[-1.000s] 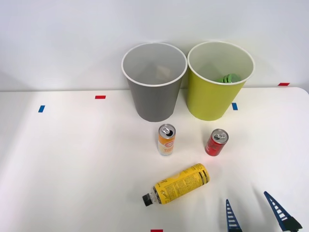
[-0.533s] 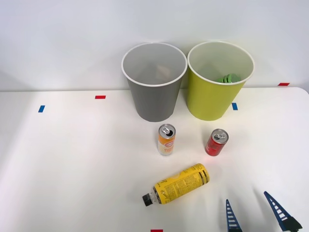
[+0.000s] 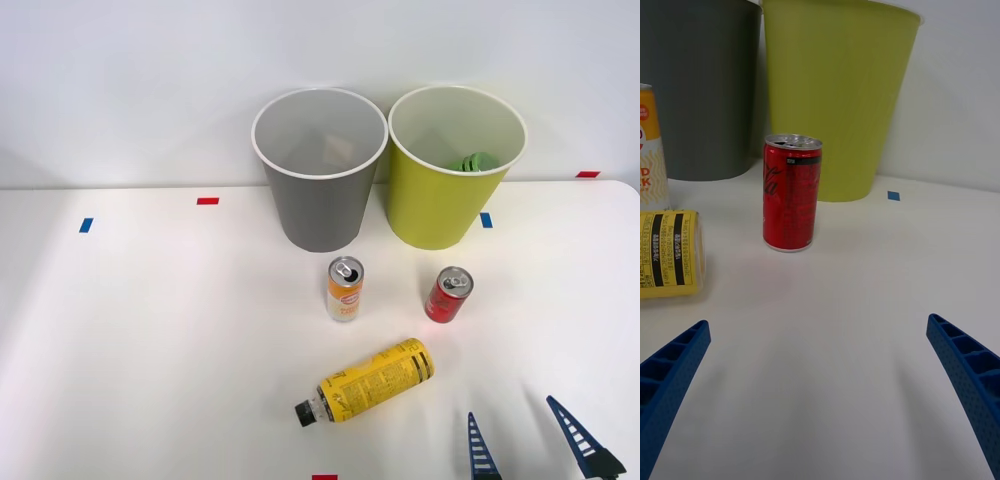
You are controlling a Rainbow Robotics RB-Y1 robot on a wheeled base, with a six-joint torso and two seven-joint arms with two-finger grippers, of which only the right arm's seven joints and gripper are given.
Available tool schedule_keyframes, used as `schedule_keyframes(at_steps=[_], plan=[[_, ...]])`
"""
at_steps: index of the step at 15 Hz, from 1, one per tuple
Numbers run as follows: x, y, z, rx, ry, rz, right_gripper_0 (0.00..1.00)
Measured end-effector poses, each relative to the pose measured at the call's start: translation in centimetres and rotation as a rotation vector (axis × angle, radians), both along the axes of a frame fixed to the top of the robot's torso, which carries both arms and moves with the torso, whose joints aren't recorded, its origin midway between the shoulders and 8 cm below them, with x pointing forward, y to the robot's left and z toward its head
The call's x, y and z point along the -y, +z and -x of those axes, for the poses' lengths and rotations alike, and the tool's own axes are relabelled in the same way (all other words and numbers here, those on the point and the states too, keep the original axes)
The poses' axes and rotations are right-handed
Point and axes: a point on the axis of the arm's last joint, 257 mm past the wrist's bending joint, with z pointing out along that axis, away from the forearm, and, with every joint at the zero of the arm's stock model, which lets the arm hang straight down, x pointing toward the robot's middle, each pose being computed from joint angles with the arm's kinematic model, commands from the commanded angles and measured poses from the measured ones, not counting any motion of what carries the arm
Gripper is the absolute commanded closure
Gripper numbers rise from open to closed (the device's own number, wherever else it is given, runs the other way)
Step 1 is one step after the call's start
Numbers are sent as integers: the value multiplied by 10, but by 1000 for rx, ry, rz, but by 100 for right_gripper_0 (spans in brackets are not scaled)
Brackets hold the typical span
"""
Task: Put cans in the gray bin, plastic bottles in the light green bin
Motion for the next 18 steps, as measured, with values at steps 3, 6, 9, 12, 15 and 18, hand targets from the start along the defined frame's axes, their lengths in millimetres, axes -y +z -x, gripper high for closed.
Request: schedule_keyframes(at_steps=[3, 6, 9, 12, 15, 18], plan=[[0, 0, 0, 0, 0, 0, 0], [0, 0, 0, 0, 0, 0, 0], [0, 0, 0, 0, 0, 0, 0], [0, -14, 5, -36, -9, -5, 0], [-3, -16, 7, -41, -15, -36, 0], [10, -8, 0, -27, -66, -113, 0]])
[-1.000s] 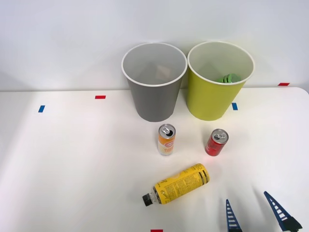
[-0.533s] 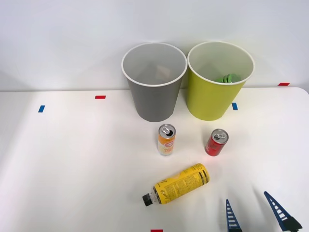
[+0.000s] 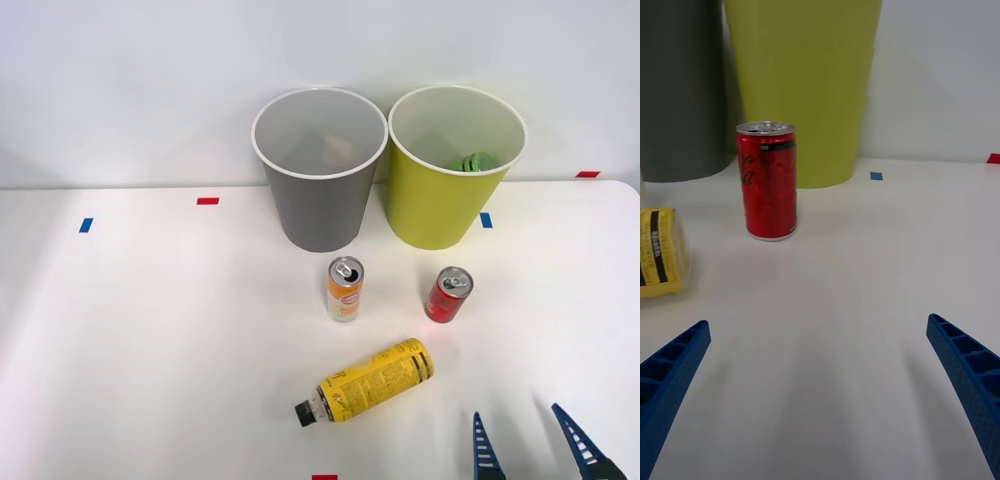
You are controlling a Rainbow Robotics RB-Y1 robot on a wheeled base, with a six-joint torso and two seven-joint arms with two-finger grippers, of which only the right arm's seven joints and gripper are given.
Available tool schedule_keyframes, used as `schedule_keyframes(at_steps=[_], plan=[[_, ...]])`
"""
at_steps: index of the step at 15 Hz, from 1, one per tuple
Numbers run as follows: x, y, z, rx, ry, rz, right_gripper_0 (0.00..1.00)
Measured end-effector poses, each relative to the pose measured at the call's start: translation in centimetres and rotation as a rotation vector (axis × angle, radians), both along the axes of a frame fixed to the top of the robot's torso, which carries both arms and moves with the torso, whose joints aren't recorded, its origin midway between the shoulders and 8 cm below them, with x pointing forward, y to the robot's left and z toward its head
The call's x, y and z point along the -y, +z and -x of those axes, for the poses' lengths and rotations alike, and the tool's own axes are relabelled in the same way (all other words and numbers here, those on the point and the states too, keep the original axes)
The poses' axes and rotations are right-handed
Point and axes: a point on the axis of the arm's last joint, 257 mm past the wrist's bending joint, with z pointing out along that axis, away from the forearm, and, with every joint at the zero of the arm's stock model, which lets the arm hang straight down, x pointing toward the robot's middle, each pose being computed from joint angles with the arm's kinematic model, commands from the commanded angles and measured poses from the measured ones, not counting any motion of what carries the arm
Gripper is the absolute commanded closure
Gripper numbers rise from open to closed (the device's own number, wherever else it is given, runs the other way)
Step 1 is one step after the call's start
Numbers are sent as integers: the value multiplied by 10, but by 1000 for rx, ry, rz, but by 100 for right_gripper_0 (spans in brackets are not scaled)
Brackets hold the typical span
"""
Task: Put cans in the gray bin, plastic bottles in the light green bin
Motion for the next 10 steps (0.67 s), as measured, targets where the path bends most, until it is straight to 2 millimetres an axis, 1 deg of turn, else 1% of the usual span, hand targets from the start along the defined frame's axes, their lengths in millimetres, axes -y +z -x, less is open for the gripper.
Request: schedule_keyframes(at_steps=[2, 4, 8, 10], plan=[[4, 5, -7, 14, -14, -34, 0], [1, 12, -18, 36, 0, -54, 0], [-22, 30, -50, 82, 73, -110, 0], [-30, 32, -69, 71, 102, -117, 0]])
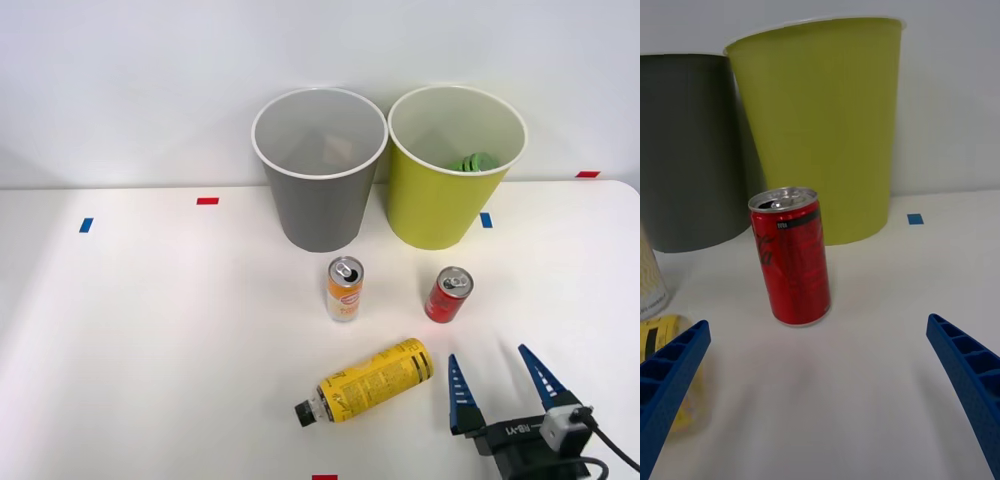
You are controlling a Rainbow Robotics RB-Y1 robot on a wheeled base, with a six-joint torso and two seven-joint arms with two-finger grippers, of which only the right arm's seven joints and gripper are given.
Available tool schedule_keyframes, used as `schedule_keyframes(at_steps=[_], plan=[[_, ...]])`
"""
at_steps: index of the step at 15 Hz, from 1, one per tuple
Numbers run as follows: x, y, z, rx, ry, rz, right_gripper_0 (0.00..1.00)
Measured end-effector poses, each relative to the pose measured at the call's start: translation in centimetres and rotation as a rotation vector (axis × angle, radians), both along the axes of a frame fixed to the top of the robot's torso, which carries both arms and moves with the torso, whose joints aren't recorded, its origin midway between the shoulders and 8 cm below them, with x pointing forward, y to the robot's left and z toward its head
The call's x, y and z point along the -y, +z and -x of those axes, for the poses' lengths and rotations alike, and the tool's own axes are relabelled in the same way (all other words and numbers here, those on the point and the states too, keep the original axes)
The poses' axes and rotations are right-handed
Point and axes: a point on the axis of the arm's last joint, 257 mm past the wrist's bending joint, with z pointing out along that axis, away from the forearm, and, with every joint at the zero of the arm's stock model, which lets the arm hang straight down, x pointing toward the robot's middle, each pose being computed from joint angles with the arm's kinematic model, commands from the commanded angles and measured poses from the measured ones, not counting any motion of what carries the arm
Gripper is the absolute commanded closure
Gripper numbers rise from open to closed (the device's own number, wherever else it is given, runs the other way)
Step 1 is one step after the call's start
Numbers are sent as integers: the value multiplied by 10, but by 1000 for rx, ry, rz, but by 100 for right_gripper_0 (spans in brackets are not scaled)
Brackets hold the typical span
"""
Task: Put cans in the gray bin, plastic bottles in the light green bin
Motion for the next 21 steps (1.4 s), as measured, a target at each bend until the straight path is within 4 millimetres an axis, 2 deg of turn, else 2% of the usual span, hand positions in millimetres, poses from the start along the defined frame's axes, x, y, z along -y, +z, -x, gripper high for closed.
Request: schedule_keyframes(at_steps=[12, 15, 17, 21], plan=[[-26, 30, -71, 27, 50, -19, 0], [-29, 19, -92, 29, 40, -15, 0], [-36, 24, -105, 49, 38, -25, 0], [-40, 31, -120, 51, 43, -21, 0]])
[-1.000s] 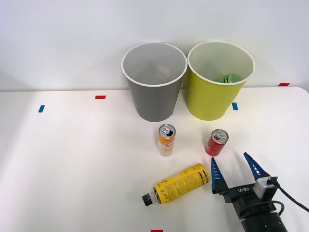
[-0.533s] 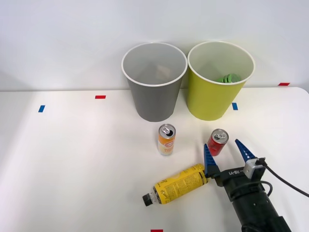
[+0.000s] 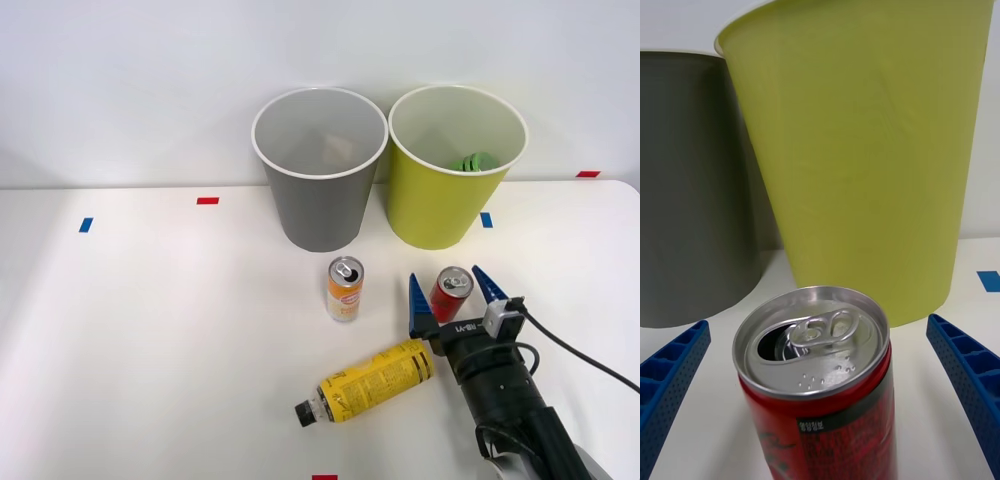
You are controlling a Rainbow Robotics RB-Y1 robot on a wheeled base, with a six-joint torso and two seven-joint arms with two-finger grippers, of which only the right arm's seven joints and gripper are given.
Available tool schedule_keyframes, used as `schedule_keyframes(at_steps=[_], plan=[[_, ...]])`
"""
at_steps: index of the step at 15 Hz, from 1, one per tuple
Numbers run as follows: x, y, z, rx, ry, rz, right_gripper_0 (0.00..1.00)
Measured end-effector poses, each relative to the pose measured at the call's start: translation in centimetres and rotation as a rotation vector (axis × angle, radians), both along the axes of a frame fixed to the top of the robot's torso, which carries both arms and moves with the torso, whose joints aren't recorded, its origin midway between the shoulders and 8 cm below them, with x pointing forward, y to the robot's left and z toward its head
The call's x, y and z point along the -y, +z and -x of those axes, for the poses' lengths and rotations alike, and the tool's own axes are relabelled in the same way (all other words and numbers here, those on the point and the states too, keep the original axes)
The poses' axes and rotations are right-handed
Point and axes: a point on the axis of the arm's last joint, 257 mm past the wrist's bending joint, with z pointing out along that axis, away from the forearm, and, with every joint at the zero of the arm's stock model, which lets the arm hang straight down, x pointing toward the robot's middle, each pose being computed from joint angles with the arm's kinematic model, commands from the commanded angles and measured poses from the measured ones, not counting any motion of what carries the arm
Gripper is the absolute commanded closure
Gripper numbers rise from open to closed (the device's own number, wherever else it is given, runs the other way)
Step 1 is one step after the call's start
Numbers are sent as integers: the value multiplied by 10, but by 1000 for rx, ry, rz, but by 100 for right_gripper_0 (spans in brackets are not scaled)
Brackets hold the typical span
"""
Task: Put cans in the gray bin, plastic bottles in the light green bin
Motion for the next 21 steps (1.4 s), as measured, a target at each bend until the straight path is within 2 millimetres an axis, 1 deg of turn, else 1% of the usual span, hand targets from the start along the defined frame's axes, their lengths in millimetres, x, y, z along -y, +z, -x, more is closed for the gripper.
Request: schedule_keyframes(at_steps=[1, 2, 3, 4, 5, 12, 14, 18, 21], plan=[[0, 0, -1, -2, 1, 2, 0], [1, 0, -2, -4, 1, 3, 9], [1, 0, -2, -5, 0, 3, 53], [2, 0, -2, -6, -1, 3, 85], [2, -1, -2, -6, -1, 3, 89], [-3, -1, -1, -4, 3, 11, 91], [-7, 2, -1, 5, 10, 21, 92], [-10, 29, 2, 41, 59, 51, 94], [-20, 61, 6, 15, 107, 60, 94]])
